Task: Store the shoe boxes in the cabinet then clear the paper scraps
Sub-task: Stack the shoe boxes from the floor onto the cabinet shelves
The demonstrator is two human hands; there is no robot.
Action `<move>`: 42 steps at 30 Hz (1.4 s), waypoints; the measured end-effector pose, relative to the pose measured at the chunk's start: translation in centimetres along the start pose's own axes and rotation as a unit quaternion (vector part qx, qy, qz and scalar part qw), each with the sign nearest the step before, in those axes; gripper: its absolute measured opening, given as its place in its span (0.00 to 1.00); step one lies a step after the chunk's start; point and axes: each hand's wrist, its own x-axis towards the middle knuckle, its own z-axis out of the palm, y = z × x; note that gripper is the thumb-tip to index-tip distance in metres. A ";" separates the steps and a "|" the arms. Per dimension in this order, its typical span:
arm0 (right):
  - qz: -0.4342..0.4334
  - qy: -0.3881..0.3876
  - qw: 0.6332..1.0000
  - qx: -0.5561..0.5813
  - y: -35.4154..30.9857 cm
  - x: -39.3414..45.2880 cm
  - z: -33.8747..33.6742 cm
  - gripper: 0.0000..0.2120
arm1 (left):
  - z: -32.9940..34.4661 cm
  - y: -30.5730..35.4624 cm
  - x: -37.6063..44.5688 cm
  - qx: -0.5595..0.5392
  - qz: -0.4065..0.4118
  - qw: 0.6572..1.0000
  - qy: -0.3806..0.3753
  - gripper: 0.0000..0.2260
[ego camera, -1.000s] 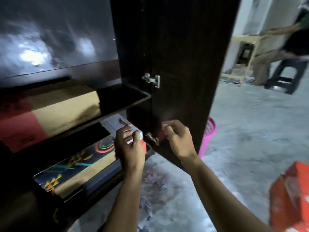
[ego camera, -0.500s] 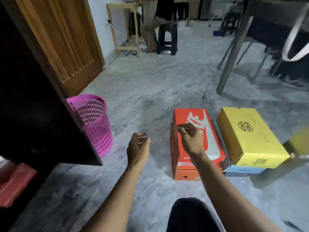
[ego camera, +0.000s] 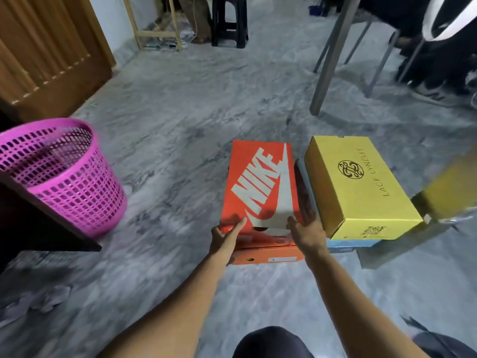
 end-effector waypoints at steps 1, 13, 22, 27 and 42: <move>0.009 -0.005 1.000 -0.004 0.0 -0.3 0.4 0.35 | -0.4 -0.4 0.3 -0.032 0.014 0.999 0.019 0.45; 0.098 -0.093 0.981 0.142 -1.8 -3.3 2.6 0.44 | -10.2 -1.3 -1.6 -0.204 0.090 0.969 0.109 0.26; 0.031 -0.286 0.917 0.275 -8.5 -7.2 0.1 0.30 | -25.7 0.4 -5.3 -0.184 0.145 0.969 0.079 0.39; 0.021 -0.342 0.885 0.316 -11.8 -11.4 1.5 0.39 | -33.0 3.0 -11.8 -0.178 0.216 0.958 0.070 0.31; -0.050 -0.378 0.848 0.368 -26.3 -32.6 10.7 0.16 | -51.5 1.2 -32.1 -0.188 0.359 0.896 0.180 0.38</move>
